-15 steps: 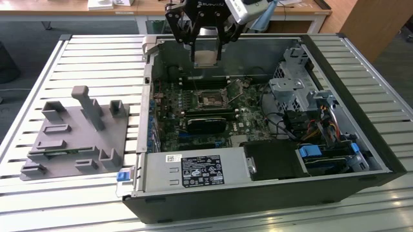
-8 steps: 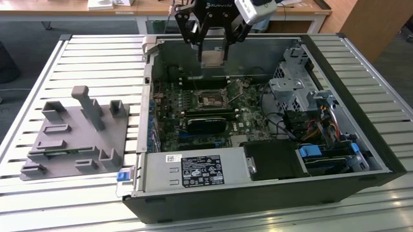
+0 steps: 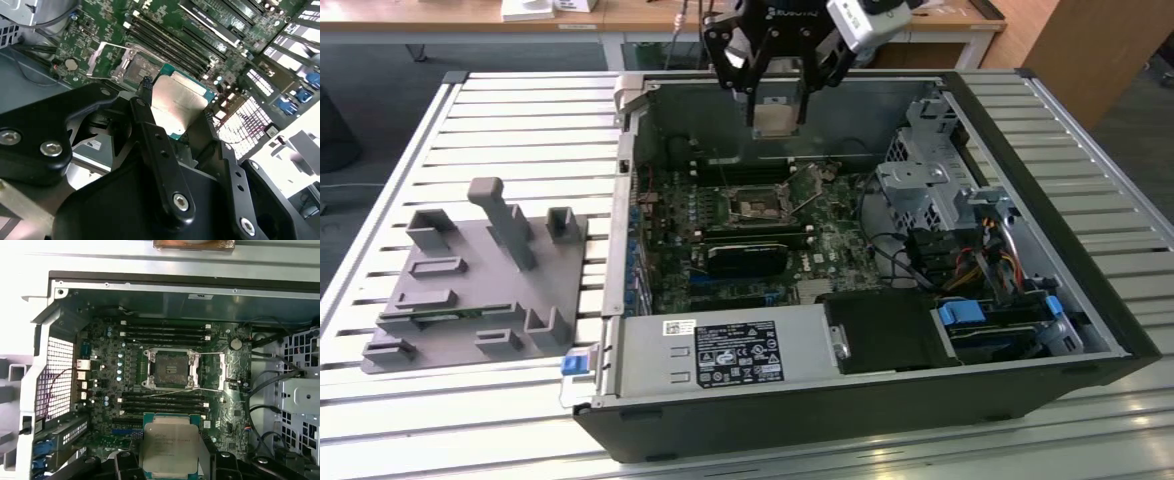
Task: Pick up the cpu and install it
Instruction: 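Pick up the cpu and move it towards the insertion slot, then place the cpu into insertion slot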
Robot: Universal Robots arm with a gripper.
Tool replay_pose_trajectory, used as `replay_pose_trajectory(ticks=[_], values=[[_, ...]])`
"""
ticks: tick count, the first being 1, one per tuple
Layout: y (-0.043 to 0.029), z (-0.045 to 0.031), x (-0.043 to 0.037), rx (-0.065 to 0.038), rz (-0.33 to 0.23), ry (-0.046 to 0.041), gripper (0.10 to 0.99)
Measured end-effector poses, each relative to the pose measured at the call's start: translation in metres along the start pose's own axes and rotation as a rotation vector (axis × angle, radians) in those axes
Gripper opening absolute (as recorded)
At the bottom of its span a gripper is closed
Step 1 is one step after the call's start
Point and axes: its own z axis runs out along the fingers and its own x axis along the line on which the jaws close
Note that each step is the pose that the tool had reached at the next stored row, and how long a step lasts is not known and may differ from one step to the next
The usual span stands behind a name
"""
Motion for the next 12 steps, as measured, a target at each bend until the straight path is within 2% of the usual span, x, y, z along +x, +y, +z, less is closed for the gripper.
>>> replay_pose_trajectory(ticks=[5, 12], values=[[0.0023, 0.0024, -0.0086, 0.0, 0.0, -0.0009, 0.529], [0.0022, 0.0029, -0.0093, 0.007, 0.0, -0.0007, 0.529]])
